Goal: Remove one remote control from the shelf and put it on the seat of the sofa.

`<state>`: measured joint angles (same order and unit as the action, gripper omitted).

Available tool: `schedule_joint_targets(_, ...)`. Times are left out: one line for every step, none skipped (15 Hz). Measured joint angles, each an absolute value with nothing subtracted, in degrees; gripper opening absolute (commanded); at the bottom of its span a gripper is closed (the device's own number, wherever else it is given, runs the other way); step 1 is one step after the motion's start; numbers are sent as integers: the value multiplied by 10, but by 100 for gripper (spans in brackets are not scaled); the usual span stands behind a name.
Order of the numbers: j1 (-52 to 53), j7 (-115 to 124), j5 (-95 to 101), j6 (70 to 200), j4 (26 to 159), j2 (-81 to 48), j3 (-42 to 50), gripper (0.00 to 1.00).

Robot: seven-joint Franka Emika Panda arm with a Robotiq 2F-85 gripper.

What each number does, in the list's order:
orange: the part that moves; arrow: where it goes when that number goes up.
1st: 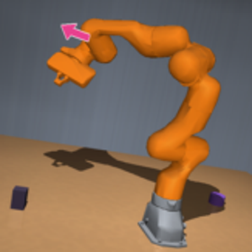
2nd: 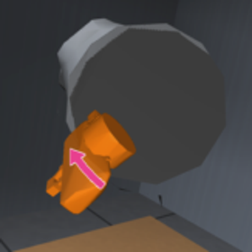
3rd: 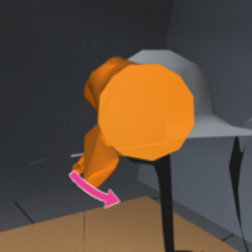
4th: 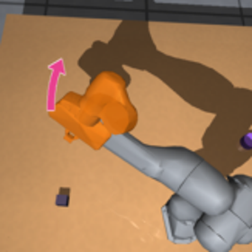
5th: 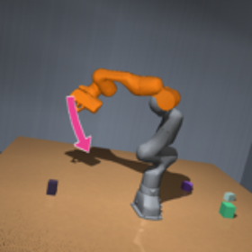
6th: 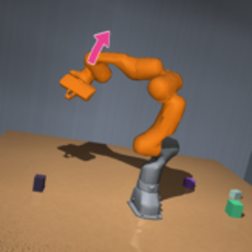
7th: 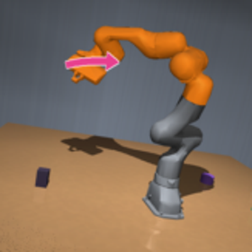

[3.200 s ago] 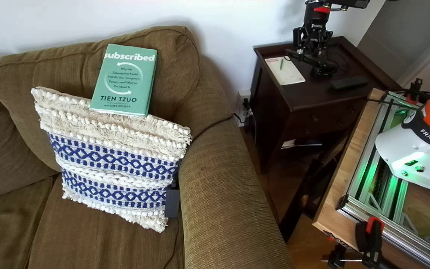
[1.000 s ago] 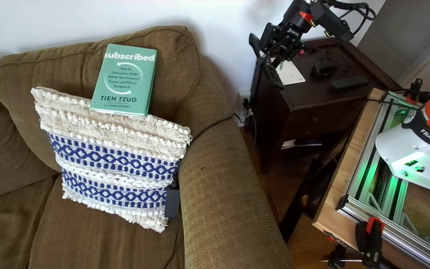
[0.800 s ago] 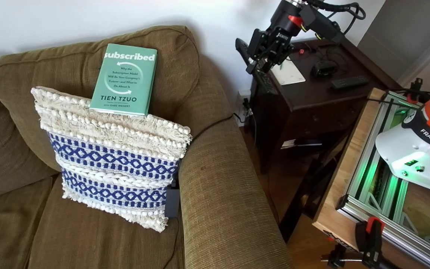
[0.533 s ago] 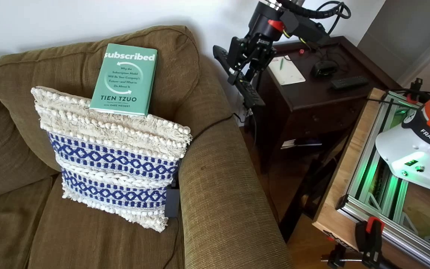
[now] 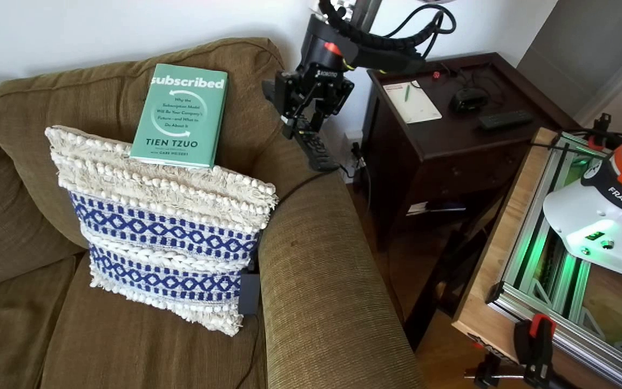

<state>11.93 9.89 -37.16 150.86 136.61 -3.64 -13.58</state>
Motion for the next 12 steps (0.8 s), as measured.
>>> schedule_joint_targets(119, 116, -357, 1517, 1349, -56, -135, 30)
schedule_joint_targets(119, 135, -343, 1525, 1332, -75, -133, 30)
schedule_joint_targets(119, 155, -327, 1538, 1316, -96, -130, 30)
schedule_joint_targets(120, 175, -312, 1551, 1299, -117, -126, 30)
schedule_joint_targets(120, 193, -299, 1561, 1283, -136, -121, 30)
schedule_joint_targets(121, 213, -285, 1566, 1264, -157, -114, 30)
schedule_joint_targets(122, 233, -271, 1571, 1245, -177, -107, 30)
schedule_joint_targets(125, 255, -255, 1574, 1226, -195, -98, 30)
schedule_joint_targets(131, 278, -238, 1576, 1205, -214, -88, 30)
schedule_joint_targets(139, 304, -222, 1578, 1185, -232, -75, 30)
schedule_joint_targets(149, 332, -208, 1578, 1163, -249, -62, 30)
schedule_joint_targets(160, 360, -196, 1578, 1143, -265, -48, 30)
